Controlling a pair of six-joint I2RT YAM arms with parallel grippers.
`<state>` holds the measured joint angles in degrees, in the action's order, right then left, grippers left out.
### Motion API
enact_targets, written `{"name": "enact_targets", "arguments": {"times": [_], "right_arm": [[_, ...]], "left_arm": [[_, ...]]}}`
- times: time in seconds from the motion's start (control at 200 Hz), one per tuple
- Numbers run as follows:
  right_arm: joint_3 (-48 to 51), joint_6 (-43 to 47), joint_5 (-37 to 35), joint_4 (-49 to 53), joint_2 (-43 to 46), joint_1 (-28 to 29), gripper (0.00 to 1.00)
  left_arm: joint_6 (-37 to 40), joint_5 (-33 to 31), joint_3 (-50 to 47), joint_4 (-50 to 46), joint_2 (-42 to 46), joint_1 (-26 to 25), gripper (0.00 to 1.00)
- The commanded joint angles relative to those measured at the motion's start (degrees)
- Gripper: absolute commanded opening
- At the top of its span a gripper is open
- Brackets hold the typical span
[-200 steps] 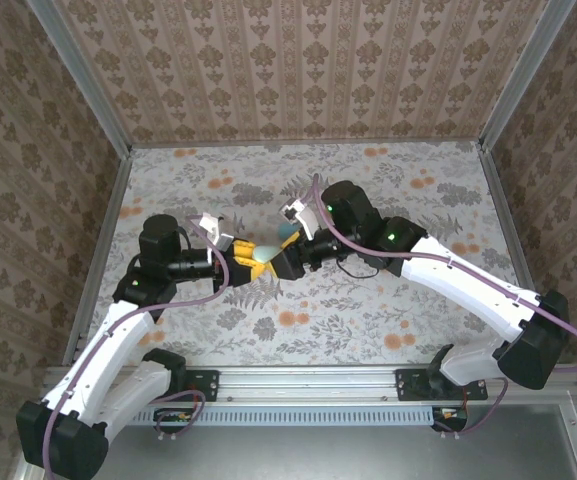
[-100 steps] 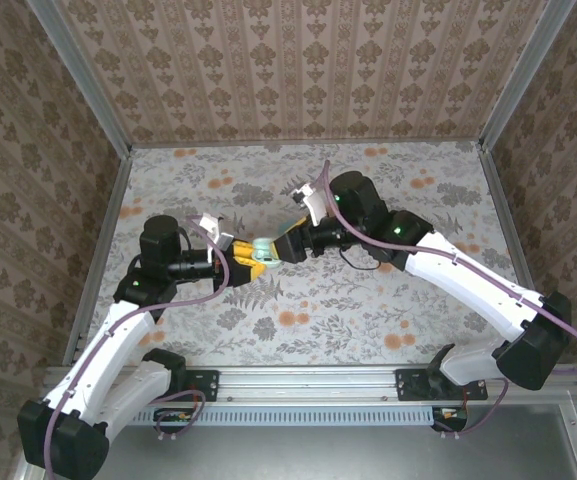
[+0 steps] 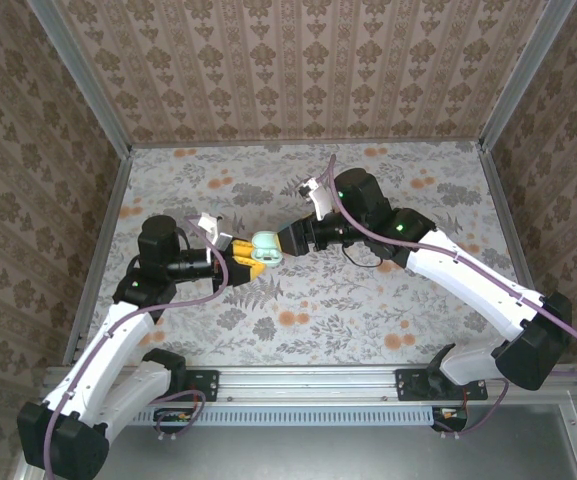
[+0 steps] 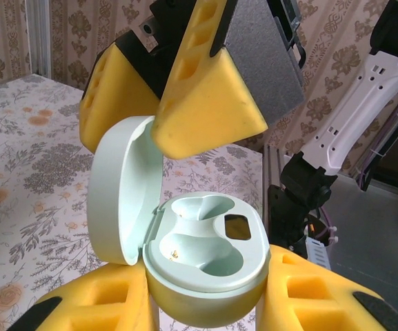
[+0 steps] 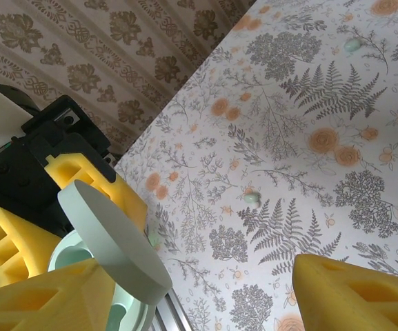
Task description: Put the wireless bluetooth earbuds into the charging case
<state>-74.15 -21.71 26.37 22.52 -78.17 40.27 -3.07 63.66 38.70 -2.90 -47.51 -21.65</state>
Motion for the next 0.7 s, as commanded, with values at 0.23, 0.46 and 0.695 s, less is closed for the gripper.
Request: {"name": "enact_targets", "arguments": {"times": [0.23, 0.46, 0.695], "right_arm": [[1.0, -1.2, 4.8, -0.9, 2.3, -0.5, 0.70], [1.0, -1.3, 6.9, -1.3, 2.0, -0.3, 0.70], [0.5, -1.3, 4.6, -0.3, 0.6, -0.2, 0.69]], "left_arm": [[-0.1, 1.2, -0.2, 1.8, 0.6, 0.0, 0.00], [-0.1, 0.8, -0.5, 1.7, 1.0, -0.1, 0.00], [-0.3, 0.9, -0.5, 1.6, 1.1, 0.0, 0.00]]}}
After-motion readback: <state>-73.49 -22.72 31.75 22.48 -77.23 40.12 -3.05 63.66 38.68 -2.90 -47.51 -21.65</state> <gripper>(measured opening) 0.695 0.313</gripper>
